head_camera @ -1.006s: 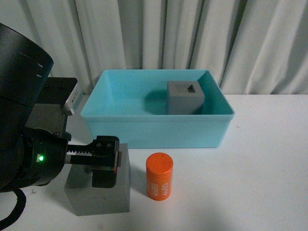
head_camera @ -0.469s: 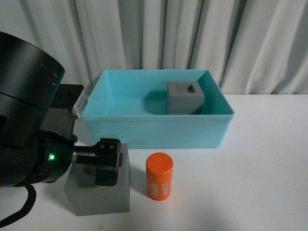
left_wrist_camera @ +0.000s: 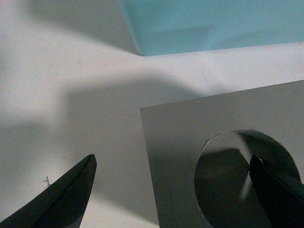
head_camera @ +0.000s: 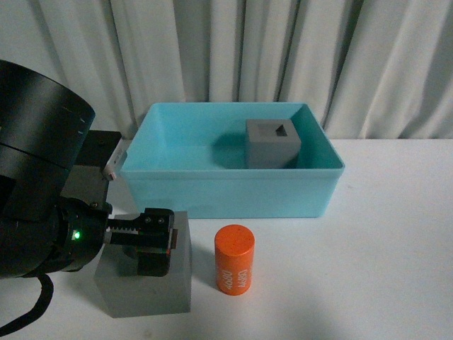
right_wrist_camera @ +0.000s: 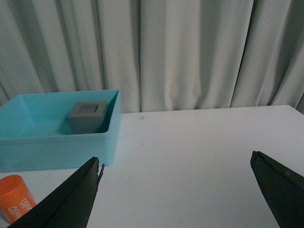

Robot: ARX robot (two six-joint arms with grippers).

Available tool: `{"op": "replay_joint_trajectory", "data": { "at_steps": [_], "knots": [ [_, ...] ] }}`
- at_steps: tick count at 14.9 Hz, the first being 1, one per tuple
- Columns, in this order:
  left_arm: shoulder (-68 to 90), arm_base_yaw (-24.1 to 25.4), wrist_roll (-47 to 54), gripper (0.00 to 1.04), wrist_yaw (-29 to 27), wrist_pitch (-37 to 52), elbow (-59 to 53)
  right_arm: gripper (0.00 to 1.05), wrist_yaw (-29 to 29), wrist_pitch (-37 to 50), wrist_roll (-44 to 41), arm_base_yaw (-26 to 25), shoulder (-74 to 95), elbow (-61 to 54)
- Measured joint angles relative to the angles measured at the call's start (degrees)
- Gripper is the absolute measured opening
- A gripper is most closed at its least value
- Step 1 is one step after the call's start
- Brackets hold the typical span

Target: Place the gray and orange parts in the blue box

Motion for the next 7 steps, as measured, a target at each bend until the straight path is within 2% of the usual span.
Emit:
{"op": "replay_joint_trajectory", "data": {
  "at_steps": [5, 6, 7],
  "knots": [
    [0.17, 0.83, -0.04, 0.98, 0.87, 0.35, -0.28, 0.98, 0.0, 0.0, 0.0, 0.0, 0.0, 0.0],
    [0.17, 0.87, -0.09, 0.92, 1.27, 0.37, -0.33, 0.98, 0.0, 0.0, 0.0, 0.0, 0.0, 0.0],
    [0.17, 0.87, -0.5, 0.62, 1.88, 0.57, -0.55, 0.98, 0.0, 0.0, 0.0, 0.0, 0.0, 0.0]
  ]
}}
